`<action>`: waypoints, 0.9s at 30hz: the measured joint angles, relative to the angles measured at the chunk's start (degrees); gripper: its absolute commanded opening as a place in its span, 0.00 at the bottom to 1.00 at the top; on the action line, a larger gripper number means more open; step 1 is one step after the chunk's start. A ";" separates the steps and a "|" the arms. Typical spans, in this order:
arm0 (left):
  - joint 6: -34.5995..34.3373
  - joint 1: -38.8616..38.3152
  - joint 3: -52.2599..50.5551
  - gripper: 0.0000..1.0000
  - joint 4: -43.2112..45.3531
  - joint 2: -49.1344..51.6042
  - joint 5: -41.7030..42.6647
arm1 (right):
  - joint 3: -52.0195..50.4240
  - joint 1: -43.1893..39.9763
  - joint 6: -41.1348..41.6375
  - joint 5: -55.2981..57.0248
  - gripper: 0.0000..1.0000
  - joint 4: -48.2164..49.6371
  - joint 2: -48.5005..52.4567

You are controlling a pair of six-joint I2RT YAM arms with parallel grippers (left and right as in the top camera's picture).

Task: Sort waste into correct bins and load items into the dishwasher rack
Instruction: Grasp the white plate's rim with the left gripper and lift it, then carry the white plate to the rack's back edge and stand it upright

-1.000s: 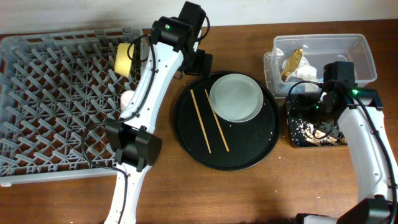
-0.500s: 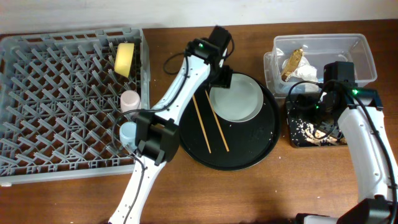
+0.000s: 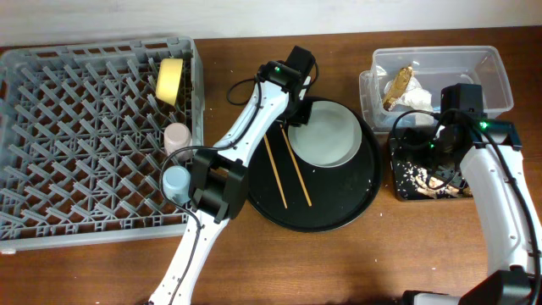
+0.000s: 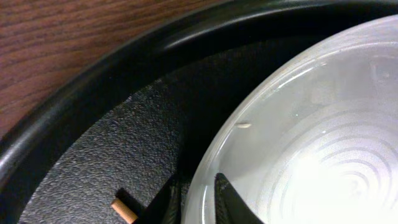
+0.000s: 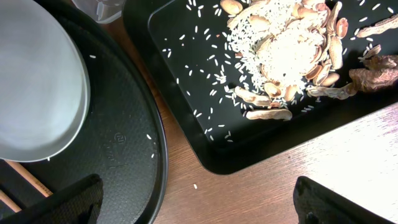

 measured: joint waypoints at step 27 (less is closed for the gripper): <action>4.74 18.16 26.99 0.01 -26.23 -25.55 -11.39 | 0.00 0.00 0.02 0.00 0.98 0.02 0.00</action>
